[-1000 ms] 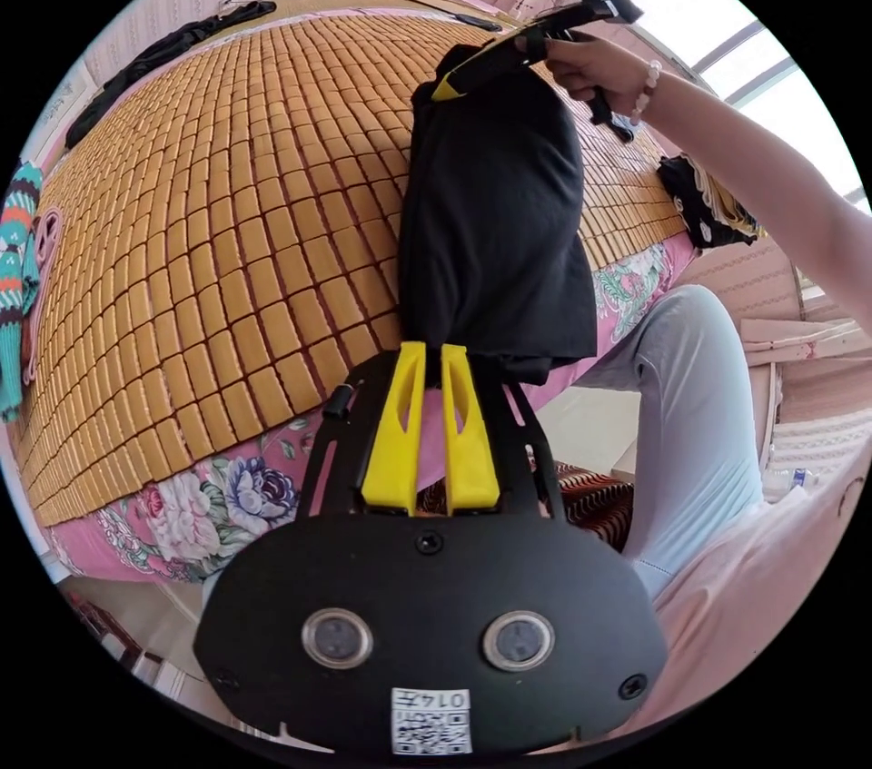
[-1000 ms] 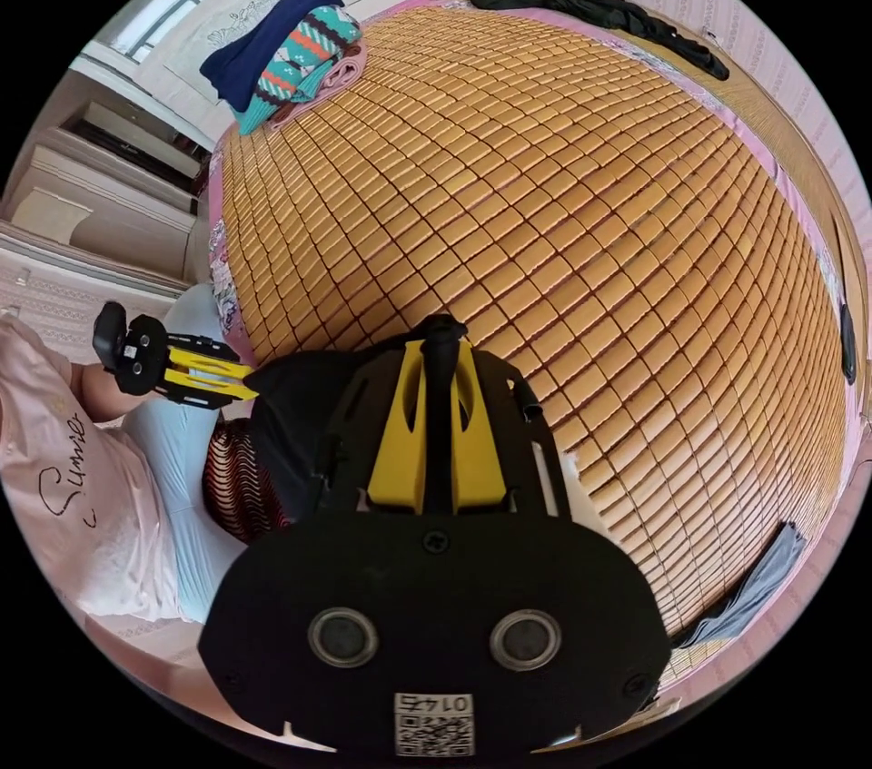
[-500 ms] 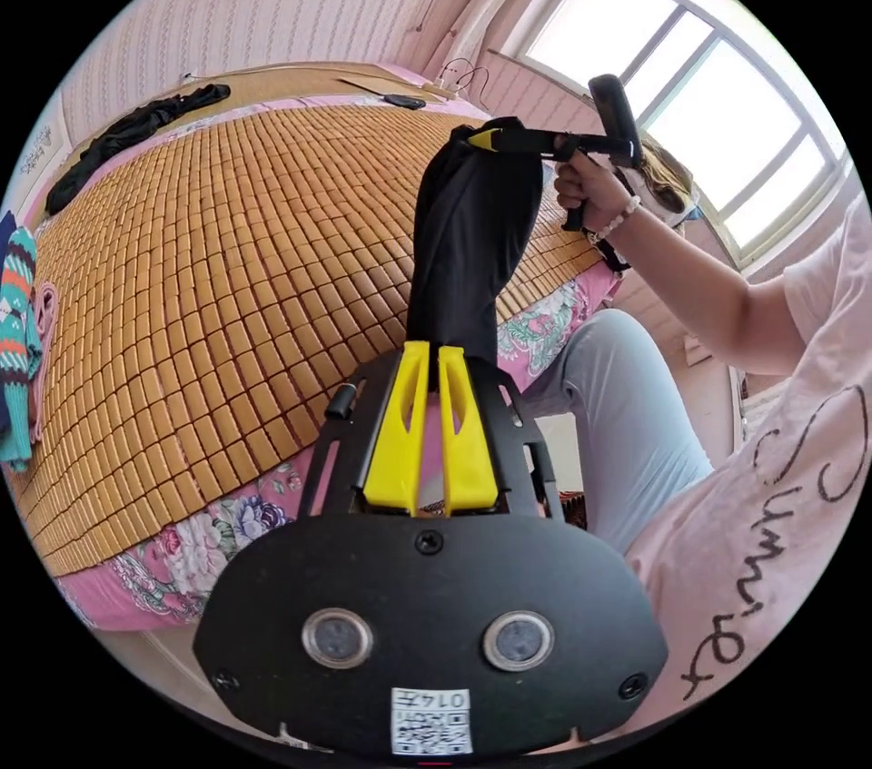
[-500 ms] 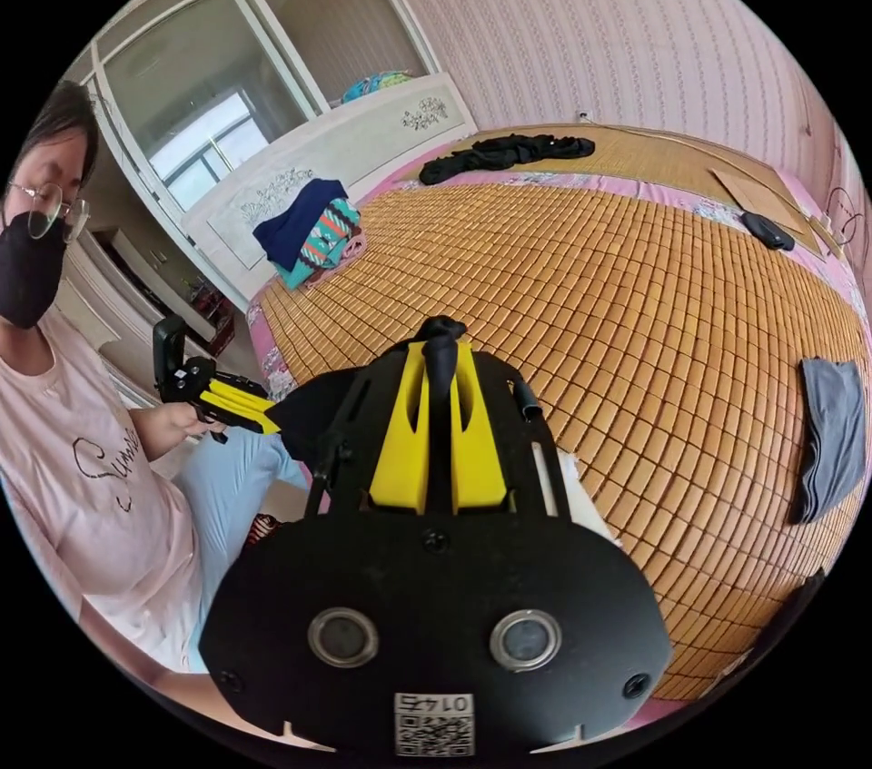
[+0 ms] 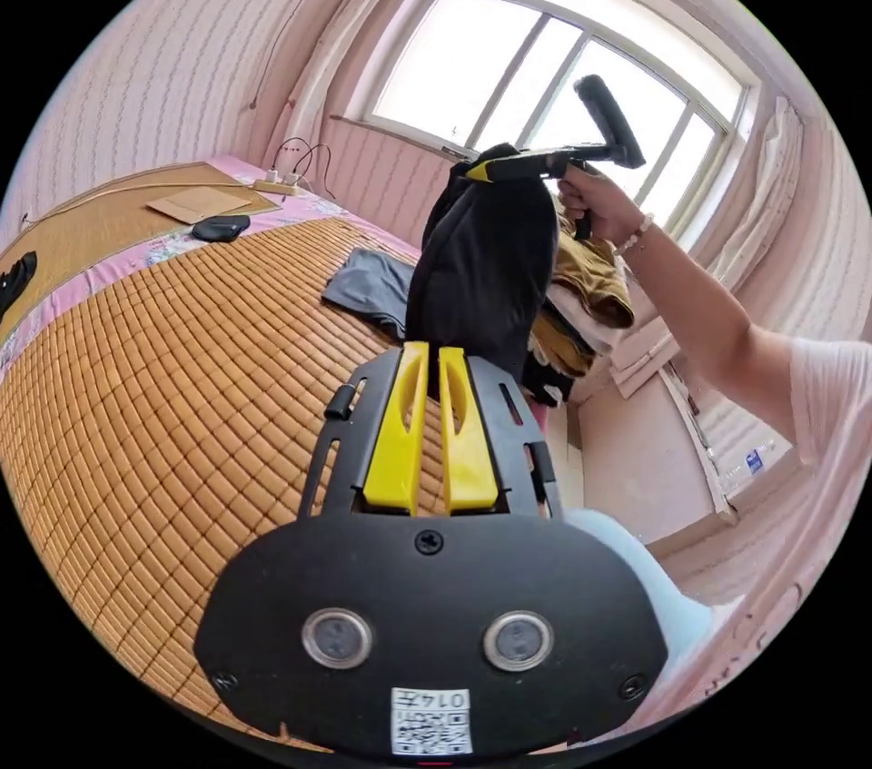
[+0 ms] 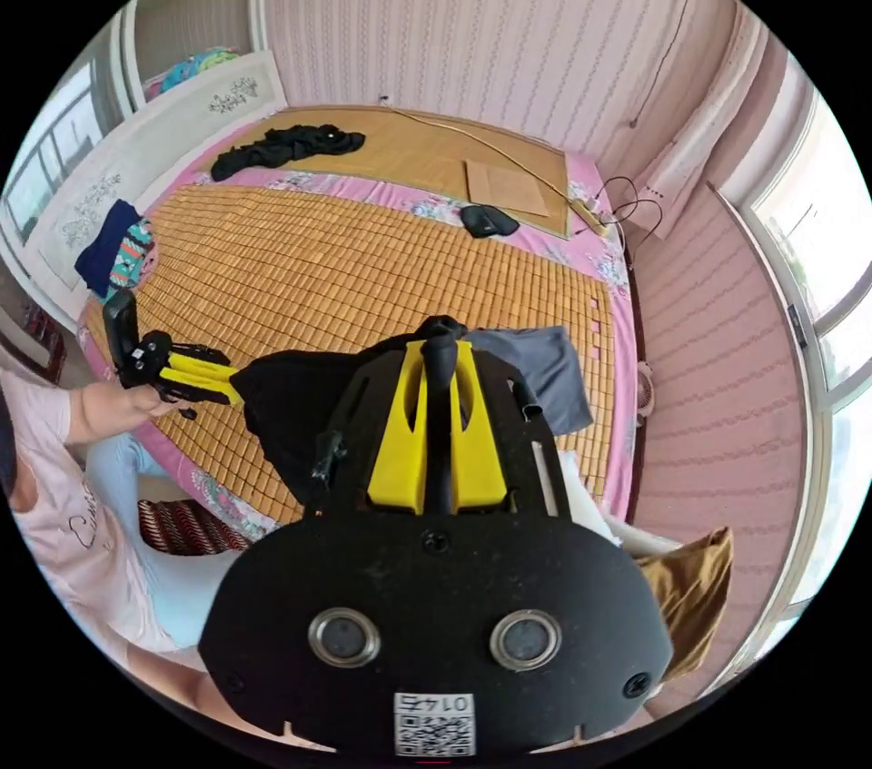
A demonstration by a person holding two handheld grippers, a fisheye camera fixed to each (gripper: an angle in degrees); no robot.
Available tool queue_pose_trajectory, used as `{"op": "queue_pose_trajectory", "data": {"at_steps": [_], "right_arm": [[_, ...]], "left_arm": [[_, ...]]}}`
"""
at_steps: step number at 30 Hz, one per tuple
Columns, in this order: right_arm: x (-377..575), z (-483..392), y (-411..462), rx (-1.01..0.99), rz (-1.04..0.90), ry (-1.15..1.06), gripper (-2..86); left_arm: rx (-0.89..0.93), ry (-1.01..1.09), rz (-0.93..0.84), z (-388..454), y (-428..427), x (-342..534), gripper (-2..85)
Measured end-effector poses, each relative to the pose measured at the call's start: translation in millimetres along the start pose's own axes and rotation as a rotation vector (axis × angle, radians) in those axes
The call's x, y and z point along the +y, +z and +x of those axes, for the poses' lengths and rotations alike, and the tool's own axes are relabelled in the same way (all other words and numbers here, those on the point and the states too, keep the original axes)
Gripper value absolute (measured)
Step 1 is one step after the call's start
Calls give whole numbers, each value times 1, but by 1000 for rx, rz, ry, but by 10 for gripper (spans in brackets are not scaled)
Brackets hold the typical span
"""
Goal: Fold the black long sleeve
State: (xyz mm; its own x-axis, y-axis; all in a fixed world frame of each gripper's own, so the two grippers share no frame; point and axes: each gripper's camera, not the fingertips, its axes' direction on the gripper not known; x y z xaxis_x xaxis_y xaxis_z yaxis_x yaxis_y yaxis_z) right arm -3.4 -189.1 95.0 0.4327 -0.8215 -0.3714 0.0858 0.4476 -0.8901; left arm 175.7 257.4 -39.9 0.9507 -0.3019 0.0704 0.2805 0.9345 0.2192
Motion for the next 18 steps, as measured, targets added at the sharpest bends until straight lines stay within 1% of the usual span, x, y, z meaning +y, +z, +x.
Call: {"op": "queue_pose_trajectory", "data": {"at_steps": [1,3,5,7,9,11,13,16,18], "right_arm": [[-11,14,8,22,-15,25,60],[-34,55,46,113,-135,221,113],[-29,61,65,116,-181,286,148],[-20,54,70,95,-187,275,157],[-2,31,60,82,-139,228,160],[14,6,41,95,-75,191,160],[33,-24,19,63,-12,152,160],[71,-85,-20,2,58,75,160],[107,-137,-53,-70,107,35,160]], "left_arm": [[-41,5,-20,-5,19,-16,27],[-215,-54,-161,-35,88,-57,56],[-242,-84,-217,-52,111,-63,66],[-246,-88,-234,-61,113,-59,70],[-282,-13,-268,-57,101,-48,72],[-307,17,-302,-51,84,-37,73],[-319,52,-320,-38,60,-27,75],[-395,164,-353,4,7,-13,79],[-472,250,-361,45,-46,1,83]]}}
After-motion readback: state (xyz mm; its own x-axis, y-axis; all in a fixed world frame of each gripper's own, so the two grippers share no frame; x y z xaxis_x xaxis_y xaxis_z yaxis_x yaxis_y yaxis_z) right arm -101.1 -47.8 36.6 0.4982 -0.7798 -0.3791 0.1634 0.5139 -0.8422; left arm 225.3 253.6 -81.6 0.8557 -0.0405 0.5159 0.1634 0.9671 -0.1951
